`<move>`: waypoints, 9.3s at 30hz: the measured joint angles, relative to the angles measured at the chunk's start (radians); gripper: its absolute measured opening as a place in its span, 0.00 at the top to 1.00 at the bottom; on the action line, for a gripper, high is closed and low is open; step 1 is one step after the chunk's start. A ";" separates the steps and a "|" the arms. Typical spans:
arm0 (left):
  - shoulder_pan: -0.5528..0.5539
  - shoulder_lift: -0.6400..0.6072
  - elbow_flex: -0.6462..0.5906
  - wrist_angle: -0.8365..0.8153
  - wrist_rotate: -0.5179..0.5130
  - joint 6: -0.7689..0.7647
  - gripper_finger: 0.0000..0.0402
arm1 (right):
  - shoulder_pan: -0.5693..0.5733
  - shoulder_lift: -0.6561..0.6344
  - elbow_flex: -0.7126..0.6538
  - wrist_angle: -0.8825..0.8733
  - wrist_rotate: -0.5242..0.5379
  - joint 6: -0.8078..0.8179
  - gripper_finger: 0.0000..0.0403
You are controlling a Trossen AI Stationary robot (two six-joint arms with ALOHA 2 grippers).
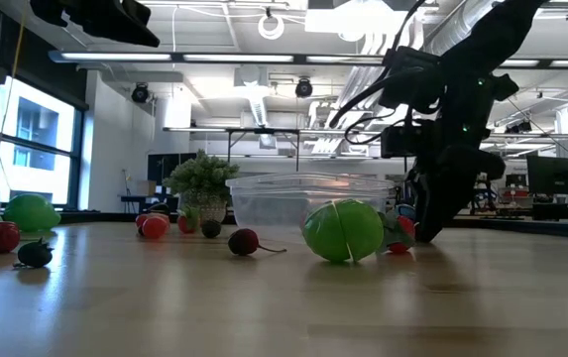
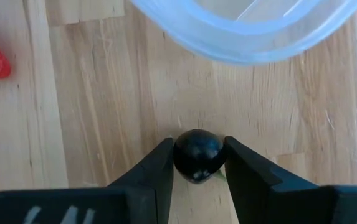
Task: Pick and placing Produce into tupperware
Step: Put the black cherry into the transparent bin, then put the red strawberry into the transparent bin
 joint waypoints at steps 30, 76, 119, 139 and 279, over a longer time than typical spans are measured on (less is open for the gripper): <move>0.000 0.000 0.000 0.000 0.000 0.000 1.00 | 0.021 0.001 0.774 -0.384 0.117 -0.062 0.73; 0.000 0.000 0.000 0.000 0.000 0.000 1.00 | -0.131 0.513 0.864 -0.381 -0.066 -0.053 0.73; 0.000 0.000 0.000 0.000 0.000 0.000 1.00 | -0.131 0.485 0.915 -0.442 -0.128 -0.045 0.58; 0.000 0.000 0.000 0.000 0.000 0.000 1.00 | 0.065 -0.245 0.751 -0.590 -0.010 0.069 0.58; 0.000 0.000 0.000 0.000 0.000 0.000 1.00 | 0.231 0.132 0.167 0.196 -0.141 -0.629 0.66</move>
